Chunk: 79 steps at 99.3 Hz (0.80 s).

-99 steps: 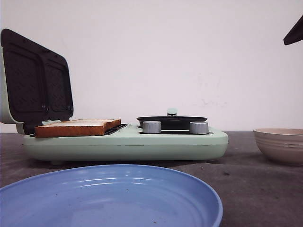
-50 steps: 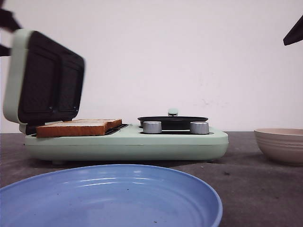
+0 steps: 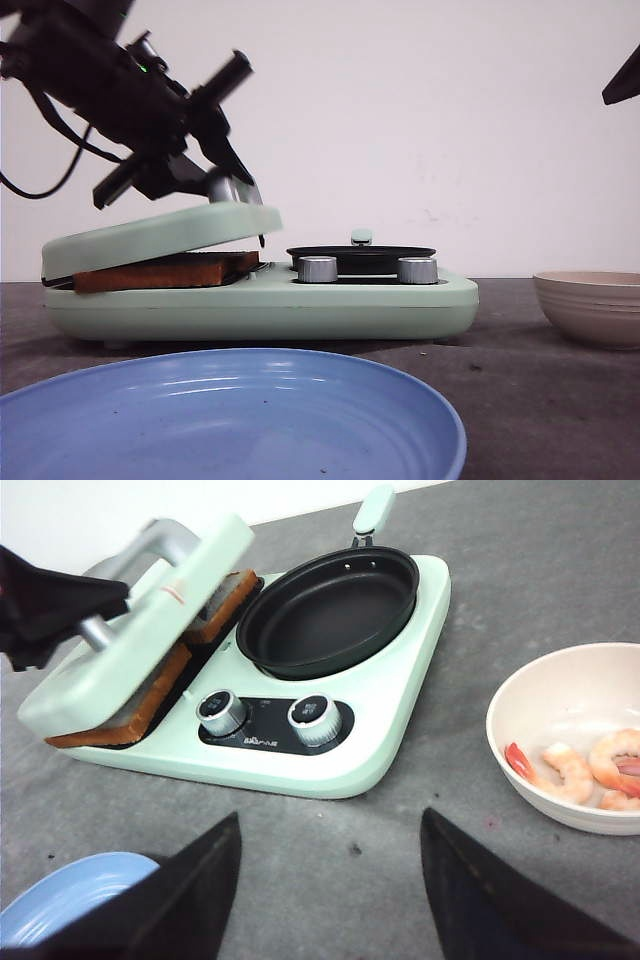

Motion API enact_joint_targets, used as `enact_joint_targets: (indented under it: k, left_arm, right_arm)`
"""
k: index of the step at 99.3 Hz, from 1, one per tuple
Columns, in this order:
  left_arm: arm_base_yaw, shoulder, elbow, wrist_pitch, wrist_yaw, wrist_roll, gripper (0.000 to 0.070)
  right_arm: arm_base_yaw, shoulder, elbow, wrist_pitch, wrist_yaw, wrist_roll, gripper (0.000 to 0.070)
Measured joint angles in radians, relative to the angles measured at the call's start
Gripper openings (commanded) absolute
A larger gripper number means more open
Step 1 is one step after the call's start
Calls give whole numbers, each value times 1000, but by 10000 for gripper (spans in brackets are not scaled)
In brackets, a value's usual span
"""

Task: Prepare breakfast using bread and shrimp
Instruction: 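Push the sandwich-press lid down over the bread with the left gripper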

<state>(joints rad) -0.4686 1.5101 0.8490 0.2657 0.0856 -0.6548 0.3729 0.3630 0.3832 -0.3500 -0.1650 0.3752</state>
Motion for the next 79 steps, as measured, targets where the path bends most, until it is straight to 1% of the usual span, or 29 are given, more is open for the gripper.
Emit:
enact_joint_targets:
  k: [3,6,8,14,16,18,20,25,37,54,65,79]
  left_arm:
    - [-5,6,1,2,-6,4,15]
    - [-8,10,1,5,-8,7,70]
    - [-10,11,2,5,-9,10,131]
    - [-11,13,3,4,-9,6,369]
    - [-11,14,5,-13,-5,5,435]
    - [-11,14,0,-22,-5,5,483]
    - [-11,14,-4,-27,-5,6,502]
    - [-12,10,1,-24,-1,11,507]
    - [-10,-16,14,-66,-4,23,505]
    - [-10,-94,29,-127,-3,76,505]
    - [-10,-213,73,-163,-10,155,504]
    - [-10,-384,140,-216,-58,307,505]
  right_arm:
    - [0,0,0,0,0,0,336]
    - [0,0,0,-2,0,0,336]
    - [0,0,0,-2,0,0,336]
    - [0,0,0,-2,0,0,336]
    - [0,0,0,-2,0,0,336]
    - [0,0,0,-2,0,0,336]
    - [0,0,0,-2,0,0,337]
    - [0,0,0,-2,0,0,336]
    - [0,0,0,-3,0,0,336]
    - [0,0,0,-3,0,0,336]
    - [0,0,0,0,5,0,336]
    - [0,0,0,21,12,-1,337]
